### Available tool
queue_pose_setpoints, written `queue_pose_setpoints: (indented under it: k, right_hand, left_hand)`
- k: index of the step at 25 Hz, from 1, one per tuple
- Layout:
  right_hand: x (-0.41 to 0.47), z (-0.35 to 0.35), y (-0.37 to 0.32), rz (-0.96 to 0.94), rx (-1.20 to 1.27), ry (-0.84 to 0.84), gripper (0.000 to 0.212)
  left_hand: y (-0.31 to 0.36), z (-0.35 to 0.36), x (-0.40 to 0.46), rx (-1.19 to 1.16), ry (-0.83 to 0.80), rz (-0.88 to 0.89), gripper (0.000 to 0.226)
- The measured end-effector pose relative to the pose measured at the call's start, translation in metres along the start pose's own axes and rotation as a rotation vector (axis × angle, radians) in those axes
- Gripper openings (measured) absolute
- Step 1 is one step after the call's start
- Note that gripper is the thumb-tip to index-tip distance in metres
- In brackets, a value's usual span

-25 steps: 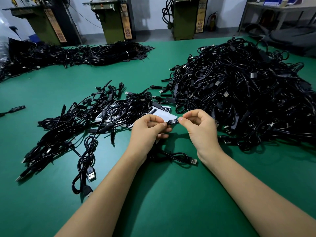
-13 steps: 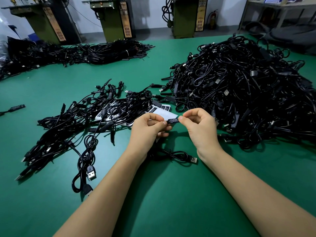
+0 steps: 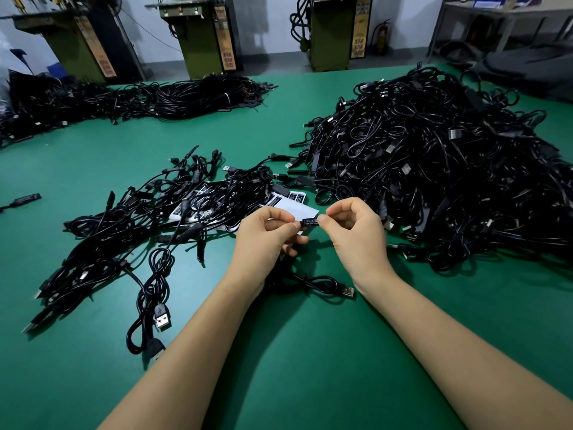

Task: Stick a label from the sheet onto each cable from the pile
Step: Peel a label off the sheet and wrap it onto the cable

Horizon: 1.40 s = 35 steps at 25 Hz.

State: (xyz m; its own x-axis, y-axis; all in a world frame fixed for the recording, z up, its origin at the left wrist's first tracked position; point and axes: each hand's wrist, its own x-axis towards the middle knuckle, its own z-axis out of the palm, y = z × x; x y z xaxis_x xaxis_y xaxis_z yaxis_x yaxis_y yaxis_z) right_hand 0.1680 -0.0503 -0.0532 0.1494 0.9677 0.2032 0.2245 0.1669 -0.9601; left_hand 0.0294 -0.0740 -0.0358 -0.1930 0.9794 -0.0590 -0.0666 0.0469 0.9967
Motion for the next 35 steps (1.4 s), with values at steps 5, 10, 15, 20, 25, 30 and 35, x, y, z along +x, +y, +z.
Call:
queue_pose_setpoints:
  k: [5,10,15,20,25,30,35]
  right_hand:
    - [-0.0043,0.001,-0.0032,-0.075,-0.133,-0.004,0.024]
    - [-0.0074,0.0008,-0.0039,-0.094,-0.193,0.005,0.022]
    - [-0.0071,0.0025,-0.0031,-0.106,-0.195,0.002,0.019]
    - [-0.0059,0.0026,-0.0034,-0.09,-0.19,-0.001,0.015]
    - [-0.0043,0.0008,-0.0033,-0.081,-0.179,-0.016,0.011]
    - [-0.0009,-0.0016,-0.005,0.022,-0.055,-0.017,0.018]
    - [-0.0008,-0.0043,-0.0038,0.002,-0.041,-0.154,0.015]
  left_hand:
    - [-0.0003,-0.0002,-0.0001,-0.003,-0.011,0.008,0.01]
    - [0.0001,-0.0001,-0.001,0.002,-0.016,0.001,0.011]
    - [-0.0009,-0.0009,-0.0003,0.008,-0.012,0.002,0.011]
    - [-0.0015,-0.0018,0.0017,-0.012,0.002,0.005,0.01]
    - [0.0007,-0.001,0.0008,-0.027,-0.005,-0.007,0.01]
    - [0.0007,-0.0004,0.0022,-0.028,-0.003,-0.018,0.012]
    - [0.0005,-0.0013,0.0025,-0.038,-0.005,-0.017,0.011]
